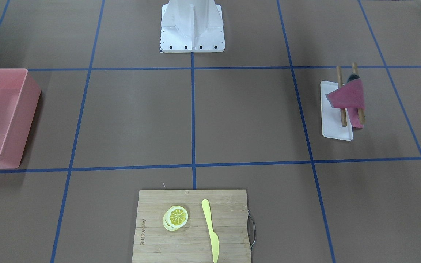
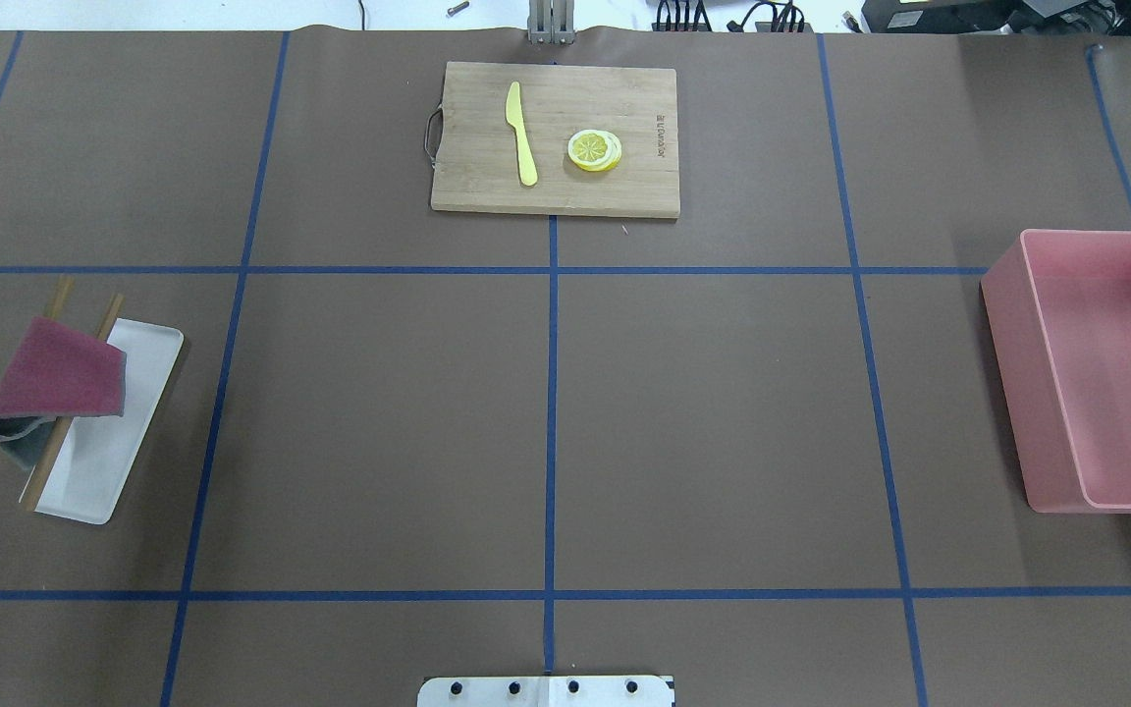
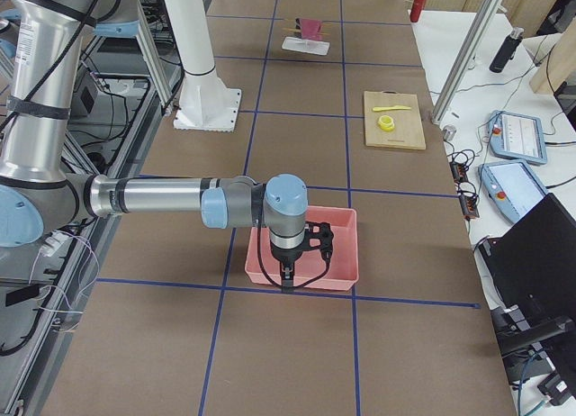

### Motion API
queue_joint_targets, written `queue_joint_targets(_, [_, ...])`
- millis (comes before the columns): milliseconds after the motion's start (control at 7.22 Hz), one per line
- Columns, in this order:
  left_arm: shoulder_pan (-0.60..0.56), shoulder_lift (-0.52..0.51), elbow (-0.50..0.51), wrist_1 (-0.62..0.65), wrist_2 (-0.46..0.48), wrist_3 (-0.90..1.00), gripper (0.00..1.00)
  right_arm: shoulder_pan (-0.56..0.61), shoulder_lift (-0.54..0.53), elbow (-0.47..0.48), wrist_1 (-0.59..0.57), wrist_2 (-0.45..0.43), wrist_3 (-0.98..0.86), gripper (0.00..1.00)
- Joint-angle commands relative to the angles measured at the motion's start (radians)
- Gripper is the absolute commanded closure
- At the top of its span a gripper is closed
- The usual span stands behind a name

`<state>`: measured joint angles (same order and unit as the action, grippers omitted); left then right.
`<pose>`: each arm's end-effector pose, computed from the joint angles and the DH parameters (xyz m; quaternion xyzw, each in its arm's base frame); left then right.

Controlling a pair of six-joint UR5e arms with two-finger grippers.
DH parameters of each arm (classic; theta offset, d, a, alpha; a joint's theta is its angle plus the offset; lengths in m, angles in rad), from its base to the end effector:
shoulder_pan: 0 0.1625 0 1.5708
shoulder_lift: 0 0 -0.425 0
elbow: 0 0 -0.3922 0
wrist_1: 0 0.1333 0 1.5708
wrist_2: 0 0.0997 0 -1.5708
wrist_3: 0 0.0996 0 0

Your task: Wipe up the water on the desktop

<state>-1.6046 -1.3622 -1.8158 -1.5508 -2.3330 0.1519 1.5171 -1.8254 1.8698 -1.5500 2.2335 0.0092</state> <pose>-0.0782 -0.4024 0.6344 0.0421 0.3696 0.0578 0.9264 0.0510 -0.3927 0.6282 0.0206 -0.3260 -0.0316 0.9446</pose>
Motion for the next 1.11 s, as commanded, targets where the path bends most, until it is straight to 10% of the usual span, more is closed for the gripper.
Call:
queue_joint_targets(0, [0.0,0.0,-0.002,0.0,0.001,0.003,0.01,0.0,0.002,0.0,0.001,0.0,0.0,0.0])
queue_joint_targets(970, [-0.023,-0.093,-0.079,-0.002,0.001,-0.005,0.02,-0.002,0.043,0.155,0.08,-0.001,0.015,0.0])
